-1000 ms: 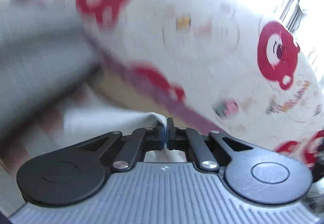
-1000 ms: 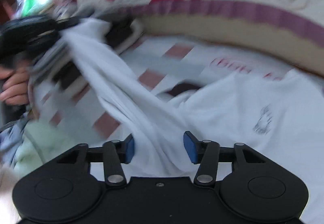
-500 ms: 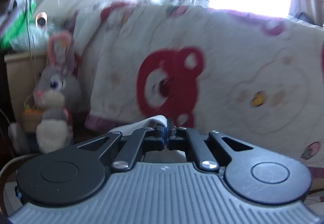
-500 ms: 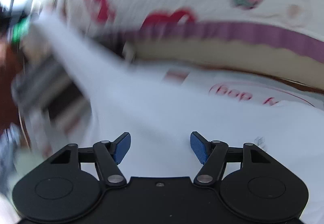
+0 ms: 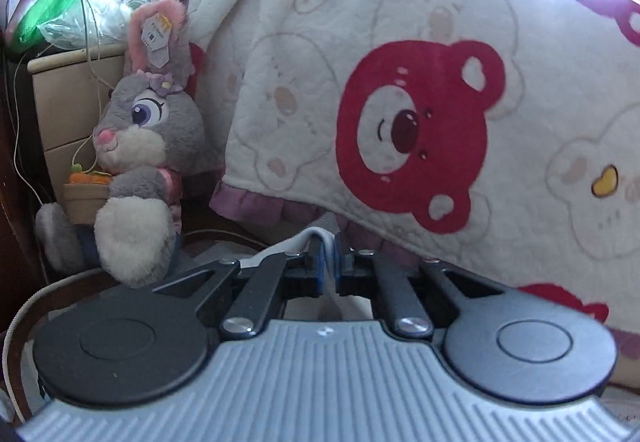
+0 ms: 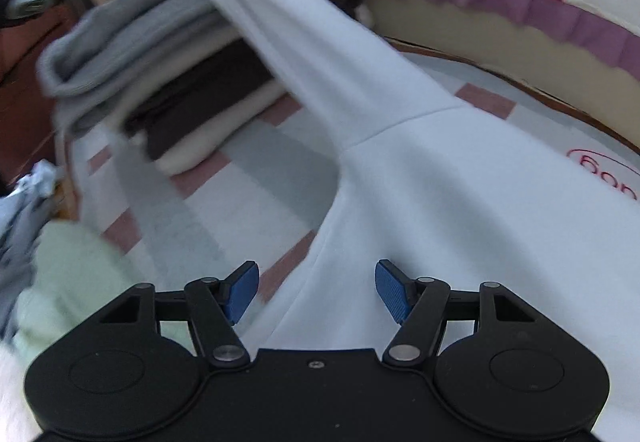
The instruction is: Fold clothes
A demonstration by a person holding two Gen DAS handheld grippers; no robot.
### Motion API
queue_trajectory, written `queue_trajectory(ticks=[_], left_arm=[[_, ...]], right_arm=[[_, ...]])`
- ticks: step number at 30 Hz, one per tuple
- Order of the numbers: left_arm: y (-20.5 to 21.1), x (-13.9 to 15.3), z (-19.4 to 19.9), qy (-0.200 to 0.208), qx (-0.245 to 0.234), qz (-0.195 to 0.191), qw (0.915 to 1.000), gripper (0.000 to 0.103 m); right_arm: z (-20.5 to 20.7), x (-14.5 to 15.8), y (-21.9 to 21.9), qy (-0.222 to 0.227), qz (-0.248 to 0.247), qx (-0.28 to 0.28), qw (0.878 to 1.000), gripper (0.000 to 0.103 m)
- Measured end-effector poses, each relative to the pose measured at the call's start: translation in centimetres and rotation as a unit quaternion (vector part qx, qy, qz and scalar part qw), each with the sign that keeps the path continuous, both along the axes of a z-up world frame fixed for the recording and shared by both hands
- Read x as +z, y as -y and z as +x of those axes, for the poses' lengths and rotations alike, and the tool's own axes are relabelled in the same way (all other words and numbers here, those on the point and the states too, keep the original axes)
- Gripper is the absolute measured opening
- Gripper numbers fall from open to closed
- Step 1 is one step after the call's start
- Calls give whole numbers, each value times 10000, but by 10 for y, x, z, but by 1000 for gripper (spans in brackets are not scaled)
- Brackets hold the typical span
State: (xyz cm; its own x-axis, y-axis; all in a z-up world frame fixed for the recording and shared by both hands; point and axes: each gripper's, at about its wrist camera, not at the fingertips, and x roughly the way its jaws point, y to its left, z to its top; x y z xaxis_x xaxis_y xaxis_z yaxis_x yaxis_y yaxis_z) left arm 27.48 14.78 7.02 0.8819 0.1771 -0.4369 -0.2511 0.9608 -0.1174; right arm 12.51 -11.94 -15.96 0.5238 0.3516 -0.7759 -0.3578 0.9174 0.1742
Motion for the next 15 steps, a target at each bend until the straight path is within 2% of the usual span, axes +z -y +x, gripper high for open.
queue_trajectory(ticks=[2, 3, 5, 6, 9, 12, 13, 15], left_arm=[[-4, 5, -1, 52, -46, -148, 9999, 3], [-5, 8, -3, 100, -90, -237, 9996, 3], [-6, 14, -7, 210, -155, -337, 9991, 2], [-6, 17, -10, 265, -155, -320, 9990, 2], [-8, 29, -20, 474, -156, -245, 9985, 0], [-10, 36, -27, 607, -112, 96, 9980, 0], [-11, 35, -24, 524, -175, 174, 9983, 1], [-15, 25, -14, 86, -284, 142, 9995, 4]], right_arm=[[4, -6, -16, 286, -601, 48, 9978, 69], [6, -9, -25, 439, -916, 98, 9948, 63], [6, -13, -36, 711, -1325, 335, 9881, 19], [4, -13, -37, 774, -1378, 477, 9863, 4], [-5, -3, -16, 557, -776, 595, 9936, 4], [-23, 7, 13, 390, -267, 892, 9949, 4], [-26, 8, 18, 346, -178, 1020, 9940, 4], [-29, 7, 26, 182, -51, 1273, 9917, 4]])
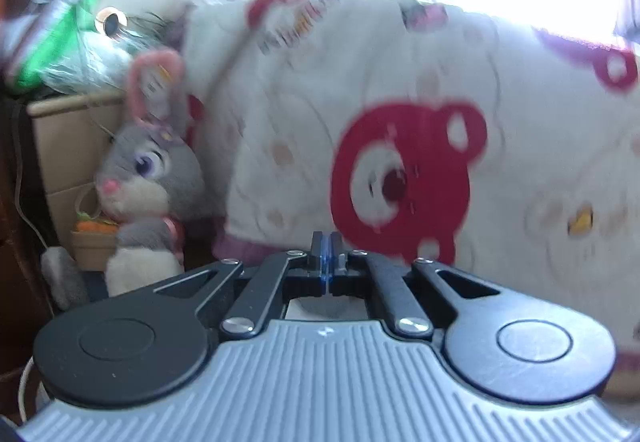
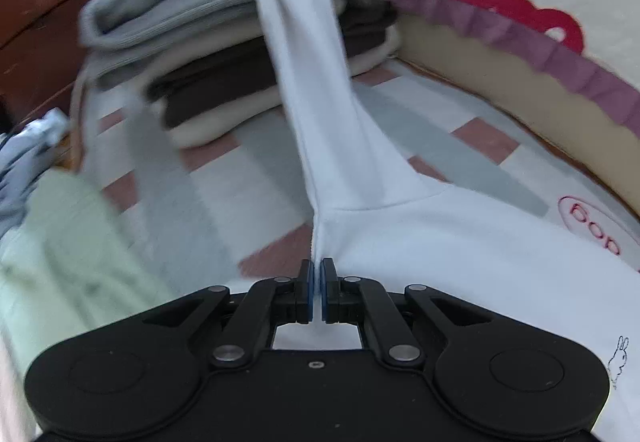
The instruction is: Fold clothes
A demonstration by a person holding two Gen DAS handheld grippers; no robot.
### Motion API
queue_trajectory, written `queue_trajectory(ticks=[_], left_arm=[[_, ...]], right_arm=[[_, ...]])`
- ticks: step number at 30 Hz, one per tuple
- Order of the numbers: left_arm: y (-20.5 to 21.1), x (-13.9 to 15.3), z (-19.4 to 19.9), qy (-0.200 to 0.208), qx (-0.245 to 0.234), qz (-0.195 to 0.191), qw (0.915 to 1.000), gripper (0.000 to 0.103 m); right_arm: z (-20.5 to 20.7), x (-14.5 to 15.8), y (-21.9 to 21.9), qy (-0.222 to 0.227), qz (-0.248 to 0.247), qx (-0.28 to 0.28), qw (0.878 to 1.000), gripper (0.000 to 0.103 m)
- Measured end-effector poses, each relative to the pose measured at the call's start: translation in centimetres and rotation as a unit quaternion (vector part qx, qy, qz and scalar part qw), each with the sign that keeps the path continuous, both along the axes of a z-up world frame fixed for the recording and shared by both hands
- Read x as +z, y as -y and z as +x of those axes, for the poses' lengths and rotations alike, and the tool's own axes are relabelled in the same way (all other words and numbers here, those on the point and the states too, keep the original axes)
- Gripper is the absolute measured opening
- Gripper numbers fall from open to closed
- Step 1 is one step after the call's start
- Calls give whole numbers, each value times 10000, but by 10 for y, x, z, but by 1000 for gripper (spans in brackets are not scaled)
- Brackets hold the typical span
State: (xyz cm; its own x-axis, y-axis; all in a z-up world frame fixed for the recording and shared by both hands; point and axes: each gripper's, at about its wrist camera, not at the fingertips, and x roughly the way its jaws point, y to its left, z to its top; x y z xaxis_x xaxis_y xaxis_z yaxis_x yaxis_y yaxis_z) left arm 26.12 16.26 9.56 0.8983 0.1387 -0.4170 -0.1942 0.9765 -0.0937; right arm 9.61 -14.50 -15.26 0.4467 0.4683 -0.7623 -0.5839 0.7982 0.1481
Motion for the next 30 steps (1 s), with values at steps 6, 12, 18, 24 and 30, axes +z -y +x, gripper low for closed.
queue_trajectory(ticks=[6, 12, 18, 24, 30], left_arm=[[-15, -45, -19, -421, -89, -568, 9975, 5], [-23, -77, -13, -928, -70, -790, 9925, 11], [-48, -84, 12, -919, 161, -1726, 9806, 36], [-42, -91, 40, -995, 210, -1638, 9812, 31], [-19, -73, 28, -592, 103, -710, 9957, 7]], right_arm=[[9, -3, 9, -562, 27, 452, 9974, 11], [34, 39, 24, -98, 1029, 283, 9942, 29], [55, 50, 2, 389, 618, 404, 9965, 30], [75, 47, -8, 420, 877, 385, 9945, 46], [103, 47, -26, 457, 1023, 324, 9932, 52]])
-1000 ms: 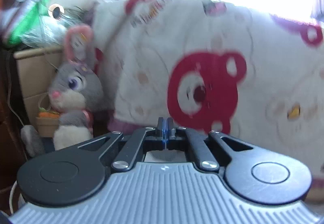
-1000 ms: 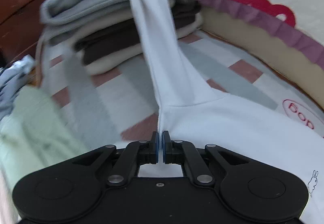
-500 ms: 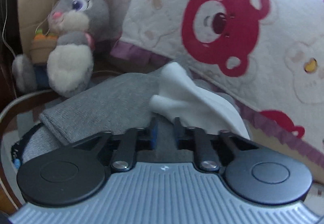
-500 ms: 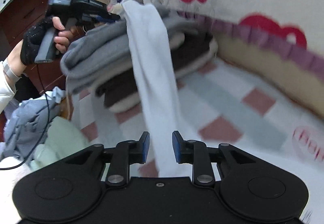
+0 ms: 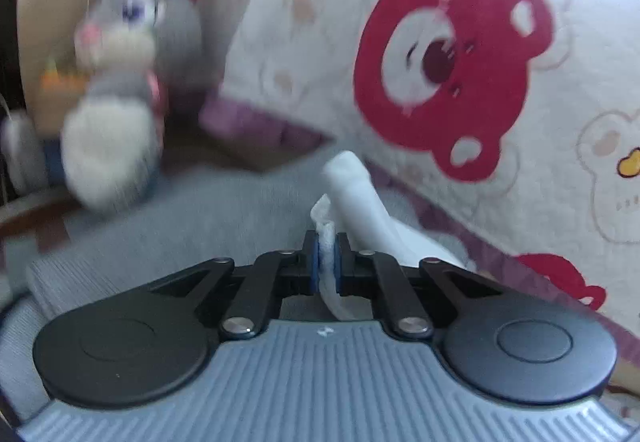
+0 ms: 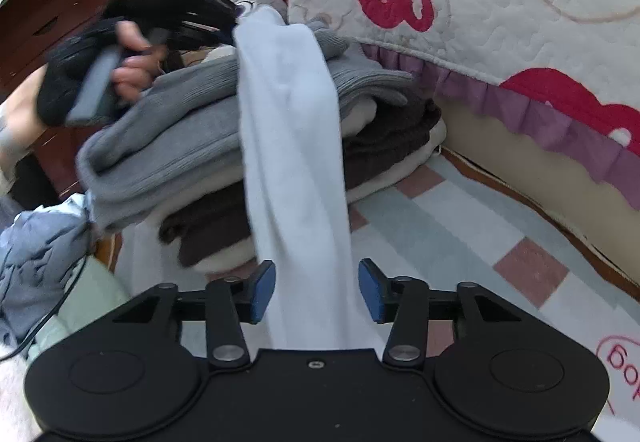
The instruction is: Fold clothes
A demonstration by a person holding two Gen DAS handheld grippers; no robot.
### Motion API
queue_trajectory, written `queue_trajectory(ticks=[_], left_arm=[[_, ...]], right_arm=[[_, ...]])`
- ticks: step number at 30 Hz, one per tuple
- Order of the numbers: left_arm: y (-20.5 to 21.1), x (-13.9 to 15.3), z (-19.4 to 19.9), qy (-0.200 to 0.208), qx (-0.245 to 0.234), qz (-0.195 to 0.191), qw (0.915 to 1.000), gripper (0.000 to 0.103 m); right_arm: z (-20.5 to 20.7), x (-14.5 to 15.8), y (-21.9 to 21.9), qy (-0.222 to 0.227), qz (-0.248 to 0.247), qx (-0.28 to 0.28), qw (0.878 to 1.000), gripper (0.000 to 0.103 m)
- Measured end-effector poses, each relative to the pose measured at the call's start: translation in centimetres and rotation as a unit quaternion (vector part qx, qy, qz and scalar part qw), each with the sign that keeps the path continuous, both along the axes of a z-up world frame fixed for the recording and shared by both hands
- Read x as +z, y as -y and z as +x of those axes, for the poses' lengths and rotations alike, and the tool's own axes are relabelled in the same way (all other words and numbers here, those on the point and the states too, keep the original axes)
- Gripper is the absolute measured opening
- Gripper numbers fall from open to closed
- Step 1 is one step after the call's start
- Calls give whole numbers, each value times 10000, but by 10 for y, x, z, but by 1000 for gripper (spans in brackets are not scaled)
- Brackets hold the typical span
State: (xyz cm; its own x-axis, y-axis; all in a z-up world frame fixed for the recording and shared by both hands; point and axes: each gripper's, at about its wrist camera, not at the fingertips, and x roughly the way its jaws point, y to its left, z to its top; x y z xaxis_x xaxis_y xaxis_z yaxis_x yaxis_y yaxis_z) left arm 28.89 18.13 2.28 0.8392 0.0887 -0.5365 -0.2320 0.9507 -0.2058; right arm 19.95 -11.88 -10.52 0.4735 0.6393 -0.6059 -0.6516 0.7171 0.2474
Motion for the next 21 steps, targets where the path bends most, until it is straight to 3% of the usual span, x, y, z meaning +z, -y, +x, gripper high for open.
queue_trajectory(ticks=[2, 6, 8, 9, 14, 16, 18, 21], left_arm=[[5, 13, -9, 179, 1, 203, 9996, 7], [4, 41, -25, 467, -51, 124, 9988, 7], [4, 52, -31, 588, -98, 158, 9981, 7], [2, 56, -34, 617, -83, 195, 9979, 7], [-22, 72, -53, 809, 130, -13, 9966, 7], [-36, 72, -60, 817, 218, -285, 9960, 7], [-51, 67, -67, 805, 319, -579, 9946, 7], [-61, 55, -74, 763, 535, -500, 9944, 6]], right_arm=[[14, -2, -5, -76, 82, 106, 9999, 52], [43, -7, -11, -161, 73, 325, 9993, 52], [54, -5, -8, -339, 350, 483, 9976, 27], [55, -1, -7, -293, 437, 504, 9973, 5], [50, 20, 4, 115, 855, 182, 9961, 4], [52, 27, 12, 163, 1164, -76, 9930, 4], [56, 32, 18, 123, 1468, -372, 9884, 4], [69, 32, 22, -189, 1572, -647, 9853, 11]])
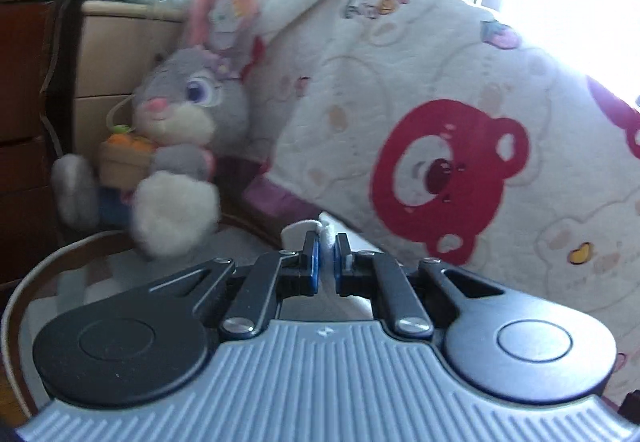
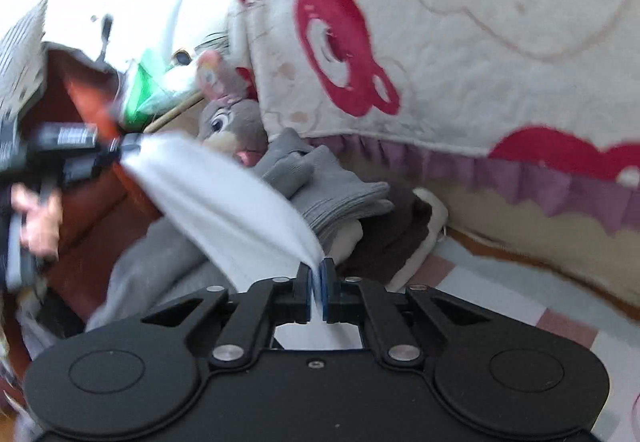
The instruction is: Fold clothes
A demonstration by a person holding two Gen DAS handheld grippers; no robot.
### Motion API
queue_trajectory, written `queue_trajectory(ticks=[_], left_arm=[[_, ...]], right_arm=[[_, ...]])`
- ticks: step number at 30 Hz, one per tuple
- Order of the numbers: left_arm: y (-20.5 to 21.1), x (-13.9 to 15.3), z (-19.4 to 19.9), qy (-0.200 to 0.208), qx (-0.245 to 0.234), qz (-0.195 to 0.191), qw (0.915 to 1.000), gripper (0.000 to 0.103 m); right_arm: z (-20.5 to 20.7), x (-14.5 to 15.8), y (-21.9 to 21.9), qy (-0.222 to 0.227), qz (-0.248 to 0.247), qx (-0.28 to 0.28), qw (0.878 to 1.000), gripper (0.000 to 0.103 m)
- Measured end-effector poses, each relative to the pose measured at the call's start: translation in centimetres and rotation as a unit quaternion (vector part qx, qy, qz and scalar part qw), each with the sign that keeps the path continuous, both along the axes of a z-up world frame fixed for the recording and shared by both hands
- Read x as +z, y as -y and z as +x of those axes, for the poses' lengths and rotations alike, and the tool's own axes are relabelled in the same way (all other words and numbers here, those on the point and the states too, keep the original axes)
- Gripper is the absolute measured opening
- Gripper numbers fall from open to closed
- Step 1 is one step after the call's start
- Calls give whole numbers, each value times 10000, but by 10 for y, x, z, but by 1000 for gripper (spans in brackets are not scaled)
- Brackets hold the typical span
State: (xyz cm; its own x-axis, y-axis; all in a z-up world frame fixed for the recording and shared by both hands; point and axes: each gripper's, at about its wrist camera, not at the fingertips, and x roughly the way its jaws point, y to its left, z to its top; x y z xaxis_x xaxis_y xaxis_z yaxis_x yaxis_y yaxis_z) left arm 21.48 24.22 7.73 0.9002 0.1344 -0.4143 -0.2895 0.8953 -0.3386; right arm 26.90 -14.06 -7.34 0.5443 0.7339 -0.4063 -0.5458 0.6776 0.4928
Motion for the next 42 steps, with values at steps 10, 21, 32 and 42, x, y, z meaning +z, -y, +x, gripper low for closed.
queue_trajectory(ticks=[10, 21, 32, 42], left_arm=[[-28, -48, -20, 43, 608, -530, 9967, 8], [83, -31, -111, 985, -178, 352, 9944, 37], [270, -143, -66, -1087, -2702, -49, 9566, 42], [265, -218, -43, -2136, -2419, 268, 9461, 38]], right_arm=[[-17, -40, 110, -1094, -796, -1100, 9847, 31], [-47, -62, 176, -1183, -1904, -1556, 9620, 48], [-43, -74, 186, -1282, -2311, -1642, 9504, 56], [-83, -94, 135, -1677, -2568, 95, 9518, 56]])
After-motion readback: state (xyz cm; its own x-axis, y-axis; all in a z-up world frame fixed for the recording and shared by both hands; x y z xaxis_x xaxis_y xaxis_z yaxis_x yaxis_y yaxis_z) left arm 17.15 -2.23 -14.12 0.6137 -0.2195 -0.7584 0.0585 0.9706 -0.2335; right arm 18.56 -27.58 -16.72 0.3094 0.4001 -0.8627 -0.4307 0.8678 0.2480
